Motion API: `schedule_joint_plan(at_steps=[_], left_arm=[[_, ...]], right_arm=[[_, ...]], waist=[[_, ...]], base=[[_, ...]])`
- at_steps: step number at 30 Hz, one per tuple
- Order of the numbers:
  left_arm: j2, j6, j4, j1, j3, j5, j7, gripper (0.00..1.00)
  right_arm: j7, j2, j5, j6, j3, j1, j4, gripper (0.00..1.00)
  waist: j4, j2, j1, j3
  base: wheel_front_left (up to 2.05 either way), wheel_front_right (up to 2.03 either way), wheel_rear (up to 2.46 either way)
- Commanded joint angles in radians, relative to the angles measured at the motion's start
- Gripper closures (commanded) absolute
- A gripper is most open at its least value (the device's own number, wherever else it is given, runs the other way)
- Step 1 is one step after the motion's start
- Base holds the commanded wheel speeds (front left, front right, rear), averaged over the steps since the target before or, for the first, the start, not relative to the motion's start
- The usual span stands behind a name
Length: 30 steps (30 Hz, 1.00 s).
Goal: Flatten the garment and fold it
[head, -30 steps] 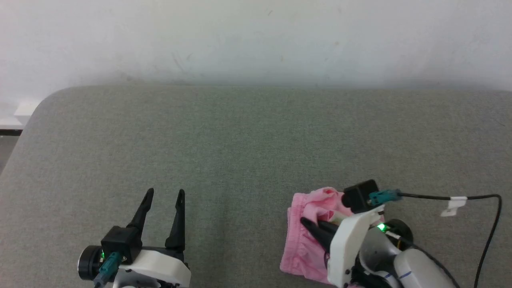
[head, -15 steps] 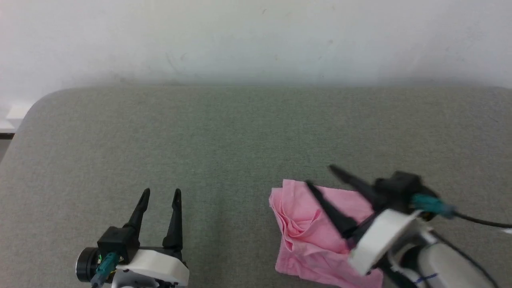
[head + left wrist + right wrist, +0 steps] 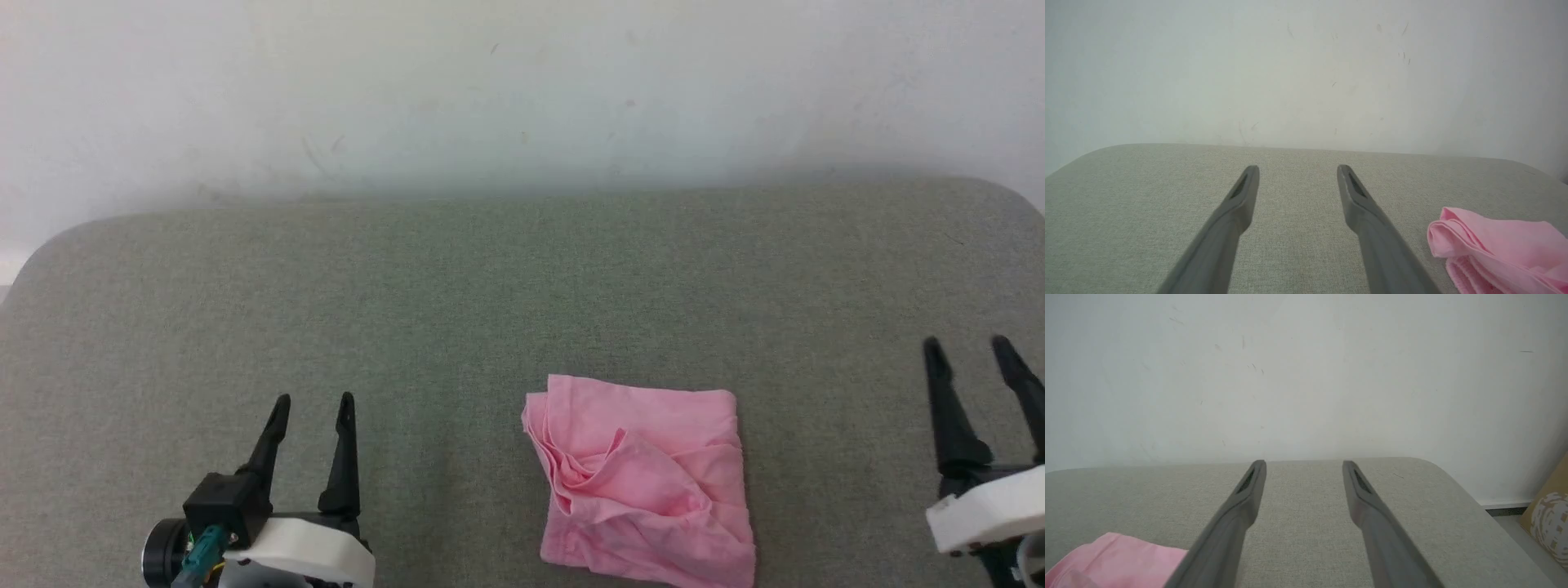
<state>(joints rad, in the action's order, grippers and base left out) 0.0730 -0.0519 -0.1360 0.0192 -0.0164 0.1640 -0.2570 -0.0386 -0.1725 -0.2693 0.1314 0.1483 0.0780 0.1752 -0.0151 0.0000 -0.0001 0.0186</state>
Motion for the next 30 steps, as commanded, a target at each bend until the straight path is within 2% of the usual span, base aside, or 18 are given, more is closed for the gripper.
schedule_joint_plan(at_steps=[1,6,10,14,19,25,30], left_arm=[[0.000,-0.001,0.004,0.008,0.005,-0.008,-0.005,0.00],[0.006,-0.008,0.001,0.004,0.011,-0.016,-0.005,0.00],[0.006,-0.011,0.002,0.000,0.015,-0.019,-0.005,0.00],[0.005,-0.015,0.004,-0.008,0.019,-0.018,-0.005,0.00],[0.001,-0.018,0.006,-0.014,0.019,-0.019,-0.005,0.00],[-0.005,-0.019,0.005,-0.029,0.011,-0.021,-0.005,0.00],[-0.010,-0.019,-0.001,-0.034,0.002,-0.021,-0.005,0.00]], right_arm=[[0.007,0.005,0.008,-0.001,0.008,0.009,-0.003,0.00],[-0.025,-0.014,-0.017,-0.001,0.073,0.027,-0.058,0.00],[-0.129,-0.059,-0.085,-0.001,0.084,0.010,-0.161,0.00],[-0.299,-0.103,-0.217,-0.001,0.021,-0.028,-0.291,0.00],[-0.499,-0.090,-0.415,-0.001,-0.098,-0.083,-0.379,0.00],[-0.575,-0.058,-0.573,-0.001,-0.243,-0.155,-0.445,0.00],[-0.590,-0.045,-0.627,-0.001,-0.309,-0.205,-0.581,0.00]], waist=[[-0.002,0.0000,0.0001,-0.001],[-0.005,0.0000,0.0001,0.002],[-0.005,0.0000,0.0001,0.006],[0.006,0.0000,0.0001,0.009],[0.033,0.0000,0.0001,0.018],[0.067,0.0000,0.0001,0.036],[0.090,0.0000,0.0001,0.040]], base=[[0.00,0.00,0.00],[0.00,0.00,0.00],[0.00,0.00,0.00],[0.00,0.00,0.00],[0.00,0.00,0.00],[0.00,0.00,0.00],[0.00,0.00,0.00]])
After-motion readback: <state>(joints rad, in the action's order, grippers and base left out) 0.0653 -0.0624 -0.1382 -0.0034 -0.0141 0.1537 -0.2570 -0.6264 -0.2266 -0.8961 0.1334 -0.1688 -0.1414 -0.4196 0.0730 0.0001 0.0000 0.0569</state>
